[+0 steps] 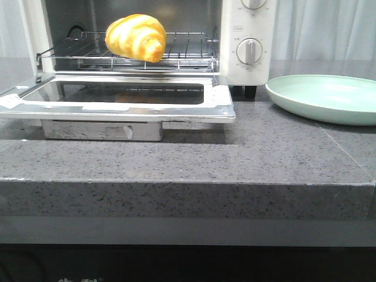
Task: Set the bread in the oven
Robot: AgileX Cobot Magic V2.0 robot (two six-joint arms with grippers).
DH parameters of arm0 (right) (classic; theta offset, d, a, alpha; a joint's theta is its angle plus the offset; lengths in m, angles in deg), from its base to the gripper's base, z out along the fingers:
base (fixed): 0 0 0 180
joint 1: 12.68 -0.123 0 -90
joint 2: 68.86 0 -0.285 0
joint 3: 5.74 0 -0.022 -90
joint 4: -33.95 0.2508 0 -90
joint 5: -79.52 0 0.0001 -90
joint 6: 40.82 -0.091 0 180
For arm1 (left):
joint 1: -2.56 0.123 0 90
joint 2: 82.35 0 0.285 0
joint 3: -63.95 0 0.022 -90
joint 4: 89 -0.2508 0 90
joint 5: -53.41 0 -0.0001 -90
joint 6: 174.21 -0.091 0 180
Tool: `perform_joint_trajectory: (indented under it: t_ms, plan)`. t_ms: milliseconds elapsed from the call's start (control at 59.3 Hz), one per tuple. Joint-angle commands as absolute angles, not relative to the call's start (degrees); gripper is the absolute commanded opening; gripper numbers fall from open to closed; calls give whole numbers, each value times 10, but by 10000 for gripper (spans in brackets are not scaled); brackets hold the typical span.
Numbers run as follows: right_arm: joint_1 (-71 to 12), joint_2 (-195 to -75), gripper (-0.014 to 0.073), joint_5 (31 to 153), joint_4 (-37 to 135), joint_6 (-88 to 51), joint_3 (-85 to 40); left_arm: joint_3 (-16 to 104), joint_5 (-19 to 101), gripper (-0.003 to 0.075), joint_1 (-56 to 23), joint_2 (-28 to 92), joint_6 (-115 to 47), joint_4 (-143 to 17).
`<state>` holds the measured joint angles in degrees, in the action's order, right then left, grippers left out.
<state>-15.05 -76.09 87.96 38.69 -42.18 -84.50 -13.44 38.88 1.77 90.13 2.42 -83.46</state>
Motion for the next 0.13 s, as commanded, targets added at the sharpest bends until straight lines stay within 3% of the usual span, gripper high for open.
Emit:
perform_joint_trajectory:
  t_ms: [0, 118]
  plan:
    - [-148, -748, -69, 839, 388, -418, -842, -139, 433, -20, 17, 912, 29, -832]
    - [-148, -748, -69, 839, 388, -418, -842, -139, 433, -20, 17, 912, 29, -832]
